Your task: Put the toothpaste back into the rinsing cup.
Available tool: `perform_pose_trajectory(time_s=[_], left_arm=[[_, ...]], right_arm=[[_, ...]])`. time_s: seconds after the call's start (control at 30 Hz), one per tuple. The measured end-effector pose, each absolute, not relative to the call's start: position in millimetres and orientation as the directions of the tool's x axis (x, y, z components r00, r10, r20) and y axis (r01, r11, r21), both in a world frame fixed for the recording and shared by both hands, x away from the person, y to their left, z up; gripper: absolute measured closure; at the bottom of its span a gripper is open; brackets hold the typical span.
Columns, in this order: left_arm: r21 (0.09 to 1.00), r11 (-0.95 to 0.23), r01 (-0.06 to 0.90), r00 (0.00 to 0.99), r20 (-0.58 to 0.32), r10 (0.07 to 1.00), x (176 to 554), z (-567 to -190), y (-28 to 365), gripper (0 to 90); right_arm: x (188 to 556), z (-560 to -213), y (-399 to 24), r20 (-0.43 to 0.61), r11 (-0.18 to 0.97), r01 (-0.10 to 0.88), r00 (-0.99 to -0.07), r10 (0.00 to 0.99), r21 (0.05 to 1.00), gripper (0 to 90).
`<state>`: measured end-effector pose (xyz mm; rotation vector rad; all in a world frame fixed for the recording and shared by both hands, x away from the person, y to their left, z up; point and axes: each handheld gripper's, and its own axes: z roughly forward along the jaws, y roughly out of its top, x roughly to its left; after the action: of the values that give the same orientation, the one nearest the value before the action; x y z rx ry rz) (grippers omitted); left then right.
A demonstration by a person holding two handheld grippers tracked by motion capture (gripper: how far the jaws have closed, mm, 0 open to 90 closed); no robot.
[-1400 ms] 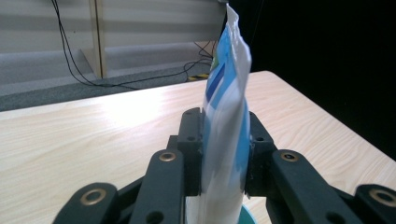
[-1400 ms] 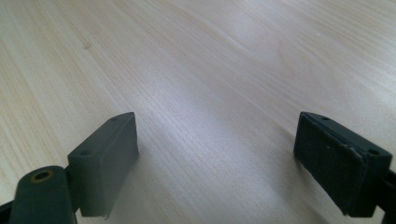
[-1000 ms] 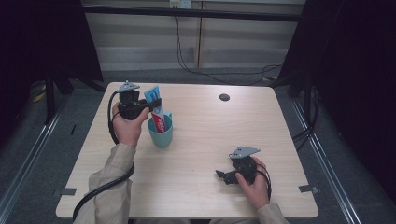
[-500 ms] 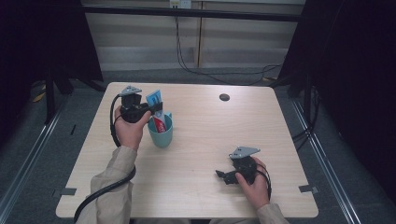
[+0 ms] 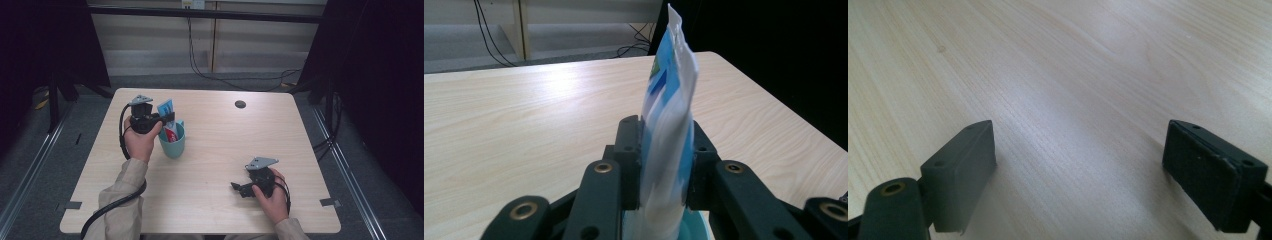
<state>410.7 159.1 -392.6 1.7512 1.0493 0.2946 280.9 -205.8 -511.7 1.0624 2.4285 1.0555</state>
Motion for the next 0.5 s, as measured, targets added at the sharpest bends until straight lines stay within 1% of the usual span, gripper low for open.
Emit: perform_pose_trajectory(time_s=[0.37, 0.5], left_arm=[[0.854, -0.091, 0.512, 0.59, -0.272, 0.76, 413.2, -393.5, 160.5, 73.5], [0.85, -0.078, 0.52, 0.575, -0.281, 0.768, 415.3, -394.3, 164.5, 73.3]], right_arm=[[281.0, -511.7, -205.8, 0.027, 0.461, 0.515, -0.687, 0.726, 0.723, 13.3], [281.0, -511.7, -205.7, 0.028, 0.46, 0.516, -0.687, 0.726, 0.723, 13.3]])
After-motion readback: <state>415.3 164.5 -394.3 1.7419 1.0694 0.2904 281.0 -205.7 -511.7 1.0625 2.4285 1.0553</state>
